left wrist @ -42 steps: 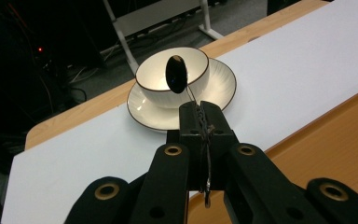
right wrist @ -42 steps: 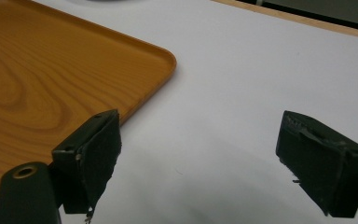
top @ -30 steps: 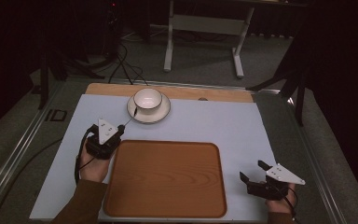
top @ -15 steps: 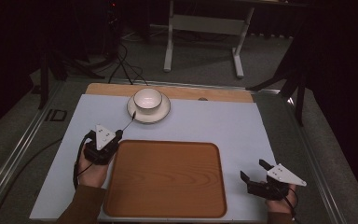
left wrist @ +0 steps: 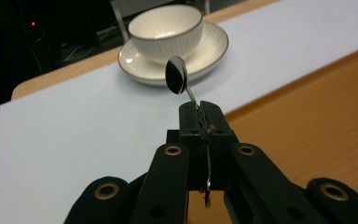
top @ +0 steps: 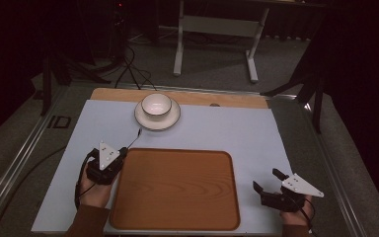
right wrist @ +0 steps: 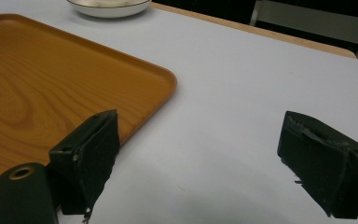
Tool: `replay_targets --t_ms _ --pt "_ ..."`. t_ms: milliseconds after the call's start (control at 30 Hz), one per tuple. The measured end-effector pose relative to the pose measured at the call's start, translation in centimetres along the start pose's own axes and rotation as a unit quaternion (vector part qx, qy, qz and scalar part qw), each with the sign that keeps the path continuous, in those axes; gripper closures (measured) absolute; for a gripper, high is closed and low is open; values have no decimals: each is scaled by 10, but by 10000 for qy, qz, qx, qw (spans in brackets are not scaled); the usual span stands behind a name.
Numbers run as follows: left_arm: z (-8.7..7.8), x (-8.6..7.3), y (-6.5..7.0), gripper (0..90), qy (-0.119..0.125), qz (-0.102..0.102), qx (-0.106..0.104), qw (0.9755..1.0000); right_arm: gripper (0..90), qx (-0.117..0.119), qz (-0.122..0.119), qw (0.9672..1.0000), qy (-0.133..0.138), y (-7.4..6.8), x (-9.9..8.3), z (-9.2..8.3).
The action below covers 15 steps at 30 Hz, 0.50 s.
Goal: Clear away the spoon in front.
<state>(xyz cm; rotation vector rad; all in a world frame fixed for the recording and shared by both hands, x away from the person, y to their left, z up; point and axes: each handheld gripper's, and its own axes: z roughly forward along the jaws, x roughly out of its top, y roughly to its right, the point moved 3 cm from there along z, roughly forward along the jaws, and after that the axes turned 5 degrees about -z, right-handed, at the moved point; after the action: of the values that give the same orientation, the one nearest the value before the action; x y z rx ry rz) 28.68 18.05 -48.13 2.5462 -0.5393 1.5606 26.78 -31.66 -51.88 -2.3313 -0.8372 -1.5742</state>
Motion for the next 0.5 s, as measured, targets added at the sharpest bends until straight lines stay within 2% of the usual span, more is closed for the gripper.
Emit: replay_targets --t_ms 167,500 --pt "-7 -11 -1 888 -57 18 -4 10000 127 10 12 10000 -9 0 0 0" --pt "-17 -21 3 887 -130 16 7 9999 127 21 -9 10000 -20 1 -1 0"
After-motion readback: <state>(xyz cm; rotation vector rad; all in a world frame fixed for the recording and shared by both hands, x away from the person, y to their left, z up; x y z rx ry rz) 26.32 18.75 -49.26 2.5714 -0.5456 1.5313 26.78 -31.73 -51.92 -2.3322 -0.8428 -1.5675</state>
